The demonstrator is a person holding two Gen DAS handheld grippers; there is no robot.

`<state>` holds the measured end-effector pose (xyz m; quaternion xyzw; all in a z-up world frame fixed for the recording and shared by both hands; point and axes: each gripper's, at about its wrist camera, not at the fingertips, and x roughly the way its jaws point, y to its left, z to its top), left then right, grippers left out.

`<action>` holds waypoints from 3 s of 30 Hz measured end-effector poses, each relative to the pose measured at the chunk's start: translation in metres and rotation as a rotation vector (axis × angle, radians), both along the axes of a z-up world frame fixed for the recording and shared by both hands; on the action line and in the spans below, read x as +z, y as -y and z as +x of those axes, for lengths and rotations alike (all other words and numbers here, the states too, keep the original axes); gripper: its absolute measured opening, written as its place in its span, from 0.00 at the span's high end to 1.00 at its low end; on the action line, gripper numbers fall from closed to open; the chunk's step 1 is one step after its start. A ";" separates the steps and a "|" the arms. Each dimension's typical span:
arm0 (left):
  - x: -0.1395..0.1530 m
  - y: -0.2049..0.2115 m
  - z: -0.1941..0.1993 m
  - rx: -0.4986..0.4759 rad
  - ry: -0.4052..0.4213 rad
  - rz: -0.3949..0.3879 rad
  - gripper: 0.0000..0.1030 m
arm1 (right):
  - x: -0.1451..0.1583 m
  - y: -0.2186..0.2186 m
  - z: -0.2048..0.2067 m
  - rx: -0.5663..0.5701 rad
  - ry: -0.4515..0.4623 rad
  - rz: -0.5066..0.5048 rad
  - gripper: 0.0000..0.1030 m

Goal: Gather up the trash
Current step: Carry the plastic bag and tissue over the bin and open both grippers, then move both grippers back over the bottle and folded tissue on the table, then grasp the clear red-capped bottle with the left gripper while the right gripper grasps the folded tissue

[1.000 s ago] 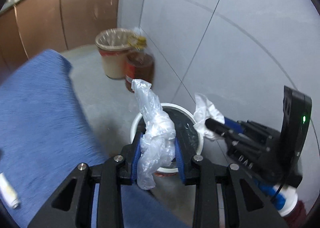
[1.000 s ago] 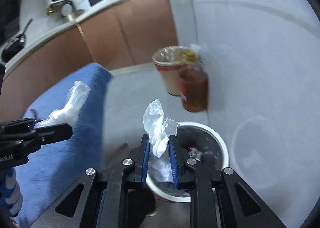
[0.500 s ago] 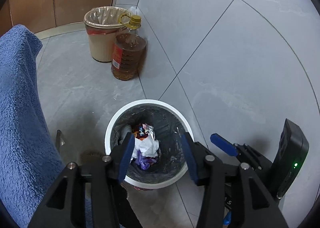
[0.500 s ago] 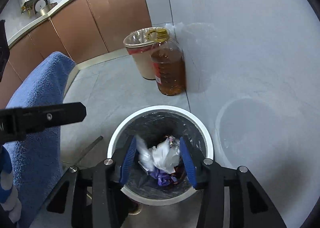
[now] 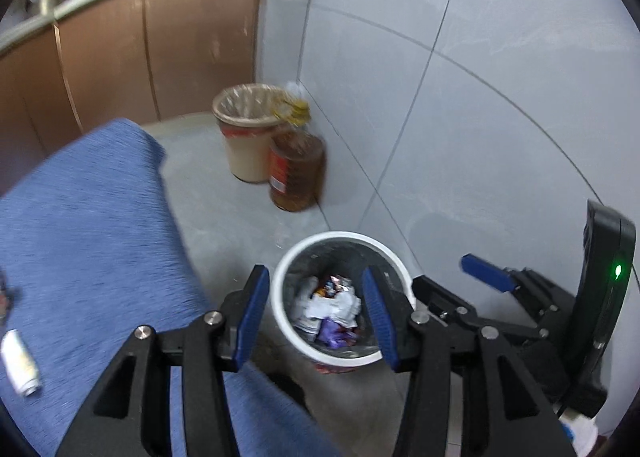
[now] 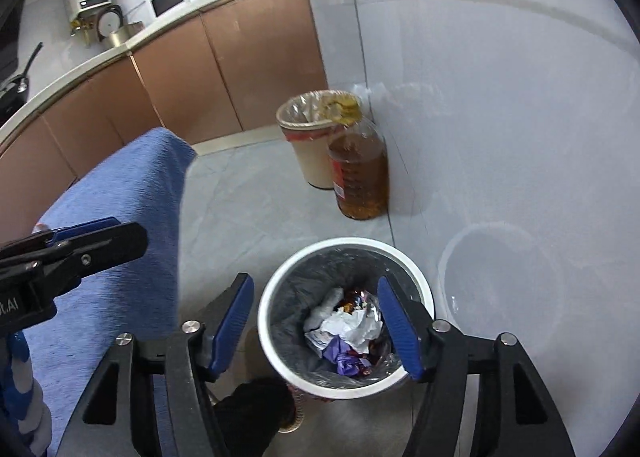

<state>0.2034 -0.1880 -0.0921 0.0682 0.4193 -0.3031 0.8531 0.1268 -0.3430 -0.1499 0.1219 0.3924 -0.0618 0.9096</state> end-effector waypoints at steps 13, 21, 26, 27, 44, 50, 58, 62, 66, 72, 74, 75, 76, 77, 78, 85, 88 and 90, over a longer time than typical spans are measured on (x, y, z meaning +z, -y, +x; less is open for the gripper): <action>0.049 -0.082 -0.051 0.164 0.222 0.007 0.50 | 0.060 -0.045 -0.034 0.024 0.127 -0.077 0.08; 0.059 -0.126 -0.072 0.220 0.247 0.008 0.50 | 0.091 -0.069 -0.049 0.053 0.201 -0.076 0.00; 0.061 -0.151 -0.083 0.257 0.246 -0.001 0.50 | 0.104 -0.090 -0.057 0.065 0.220 -0.119 0.00; 0.061 -0.156 -0.086 0.266 0.249 -0.001 0.50 | 0.107 -0.095 -0.059 0.066 0.224 -0.132 0.00; 0.070 -0.222 -0.117 0.434 0.274 0.020 0.49 | 0.127 -0.175 -0.089 0.155 0.269 -0.380 0.00; 0.067 -0.246 -0.118 0.476 0.264 0.015 0.49 | 0.133 -0.190 -0.094 0.189 0.282 -0.413 0.00; 0.057 -0.279 -0.109 0.520 0.237 0.004 0.49 | 0.133 -0.214 -0.088 0.237 0.268 -0.445 0.00; 0.050 -0.302 -0.097 0.524 0.226 0.015 0.49 | 0.129 -0.228 -0.079 0.314 0.250 -0.425 0.00; 0.039 -0.333 -0.077 0.517 0.202 0.045 0.49 | 0.123 -0.242 -0.064 0.446 0.214 -0.308 0.00; 0.020 -0.367 -0.033 0.430 0.116 0.022 0.49 | 0.099 -0.270 -0.020 0.598 0.112 -0.175 0.15; 0.016 -0.370 -0.014 0.398 0.096 0.017 0.49 | 0.091 -0.281 -0.006 0.641 0.085 -0.139 0.24; 0.013 -0.371 -0.004 0.376 0.081 0.008 0.49 | 0.088 -0.285 0.000 0.657 0.073 -0.131 0.26; 0.011 -0.372 0.006 0.358 0.068 -0.001 0.49 | 0.083 -0.290 0.007 0.674 0.061 -0.124 0.29; 0.008 -0.371 0.019 0.344 0.051 -0.007 0.49 | 0.079 -0.295 0.014 0.694 0.049 -0.115 0.31; 0.004 -0.369 0.031 0.323 0.031 -0.016 0.49 | 0.075 -0.300 0.021 0.711 0.035 -0.104 0.32; -0.030 -0.353 0.097 0.266 -0.096 -0.044 0.49 | 0.047 -0.327 0.067 0.789 -0.031 -0.044 0.38; -0.047 -0.352 0.116 0.273 -0.138 -0.051 0.51 | 0.034 -0.336 0.084 0.816 -0.062 -0.017 0.41; -0.054 -0.352 0.121 0.272 -0.154 -0.059 0.60 | 0.027 -0.342 0.093 0.829 -0.078 -0.006 0.43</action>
